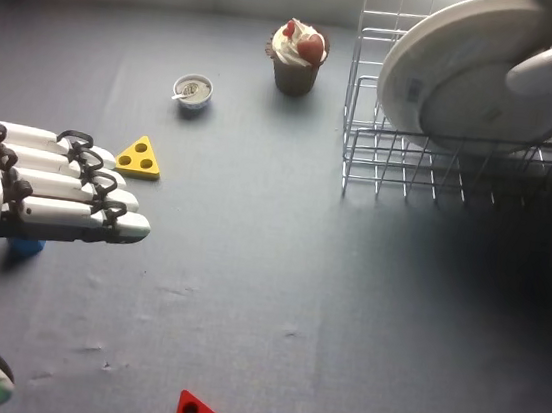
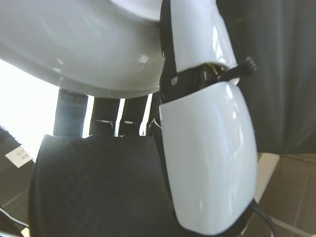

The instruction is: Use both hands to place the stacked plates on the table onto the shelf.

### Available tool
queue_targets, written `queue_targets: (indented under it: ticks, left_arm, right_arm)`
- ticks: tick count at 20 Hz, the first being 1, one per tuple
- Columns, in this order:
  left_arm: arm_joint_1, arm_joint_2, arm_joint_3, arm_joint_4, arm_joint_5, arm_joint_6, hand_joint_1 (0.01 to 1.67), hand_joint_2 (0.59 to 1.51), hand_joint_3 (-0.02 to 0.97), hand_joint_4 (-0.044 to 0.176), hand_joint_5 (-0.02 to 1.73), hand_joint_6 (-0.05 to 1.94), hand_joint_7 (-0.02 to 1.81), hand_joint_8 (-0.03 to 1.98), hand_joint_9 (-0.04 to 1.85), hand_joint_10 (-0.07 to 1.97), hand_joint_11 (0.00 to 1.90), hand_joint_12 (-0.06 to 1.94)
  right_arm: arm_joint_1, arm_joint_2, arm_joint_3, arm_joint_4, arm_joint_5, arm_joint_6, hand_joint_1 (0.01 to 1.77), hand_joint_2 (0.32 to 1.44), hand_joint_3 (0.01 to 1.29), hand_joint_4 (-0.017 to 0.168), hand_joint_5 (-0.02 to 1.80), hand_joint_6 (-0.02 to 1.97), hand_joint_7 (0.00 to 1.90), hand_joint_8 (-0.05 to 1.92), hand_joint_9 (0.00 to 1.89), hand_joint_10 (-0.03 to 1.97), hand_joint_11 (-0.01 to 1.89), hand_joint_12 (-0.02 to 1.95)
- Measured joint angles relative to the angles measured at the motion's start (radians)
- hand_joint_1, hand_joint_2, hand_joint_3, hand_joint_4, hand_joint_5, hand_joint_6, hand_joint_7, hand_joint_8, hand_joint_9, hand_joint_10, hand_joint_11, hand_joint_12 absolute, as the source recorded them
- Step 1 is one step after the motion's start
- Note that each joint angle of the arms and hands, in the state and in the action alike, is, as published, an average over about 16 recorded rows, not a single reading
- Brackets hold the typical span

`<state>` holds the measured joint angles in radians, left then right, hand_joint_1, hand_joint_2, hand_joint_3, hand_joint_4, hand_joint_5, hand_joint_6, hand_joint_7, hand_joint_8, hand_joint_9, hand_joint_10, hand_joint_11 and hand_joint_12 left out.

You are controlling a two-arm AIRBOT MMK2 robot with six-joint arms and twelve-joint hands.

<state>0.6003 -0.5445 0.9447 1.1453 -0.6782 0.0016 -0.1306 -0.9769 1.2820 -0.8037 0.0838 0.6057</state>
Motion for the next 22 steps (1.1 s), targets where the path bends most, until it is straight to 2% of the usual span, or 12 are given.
queue_targets:
  ticks: [3,7,11,14,19,22]
  left_arm:
    - [0.0,0.0,-0.002,-0.011,0.001,0.0,0.07,0.974,-0.004,0.005,0.04,0.01,0.08,0.0,0.08,0.01,0.08,0.01]
    - [0.0,0.0,0.002,-0.03,-0.001,0.0,0.07,0.974,-0.004,0.005,0.04,0.01,0.08,0.0,0.08,0.01,0.08,0.01]
    - [0.0,0.0,0.007,-0.05,-0.003,0.0,0.08,0.976,-0.004,0.004,0.04,0.01,0.08,0.0,0.08,0.01,0.08,0.01]
    - [0.001,0.0,0.01,-0.061,-0.005,0.0,0.08,0.975,-0.005,0.004,0.04,0.01,0.08,0.0,0.08,0.01,0.08,0.01]
    - [0.001,0.0,0.013,-0.075,-0.006,0.0,0.08,0.973,-0.005,0.004,0.04,0.01,0.09,0.0,0.08,0.01,0.08,0.01]
    - [0.002,0.0,0.014,-0.079,-0.007,0.0,0.09,0.972,-0.005,0.004,0.04,0.01,0.09,0.0,0.07,0.01,0.07,0.01]
  right_arm:
    - [-0.013,-0.009,0.014,0.002,0.016,0.0,1.48,0.93,0.01,-0.008,1.0,0.77,1.19,0.4,1.17,0.56,1.06,1.06]
    - [-0.03,-0.022,0.032,0.004,0.039,0.0,1.48,0.93,0.01,-0.008,0.99,0.76,1.17,0.41,1.16,0.57,1.07,1.0]
    - [-0.042,-0.033,0.044,0.009,0.061,0.003,1.4,0.96,0.01,-0.007,0.91,0.59,1.04,0.33,1.07,0.46,1.03,0.8]
    - [-0.046,-0.039,0.048,0.012,0.078,0.006,1.26,0.97,0.01,-0.006,0.8,0.46,0.91,0.28,0.95,0.37,0.96,0.64]
    - [-0.047,-0.04,0.051,0.017,0.109,0.011,0.95,1.0,0.02,-0.005,0.6,0.23,0.7,0.12,0.76,0.17,0.8,0.55]
    - [-0.041,-0.039,0.052,0.02,0.127,0.013,0.77,1.01,0.02,-0.004,0.49,0.07,0.58,0.03,0.64,0.05,0.71,0.4]
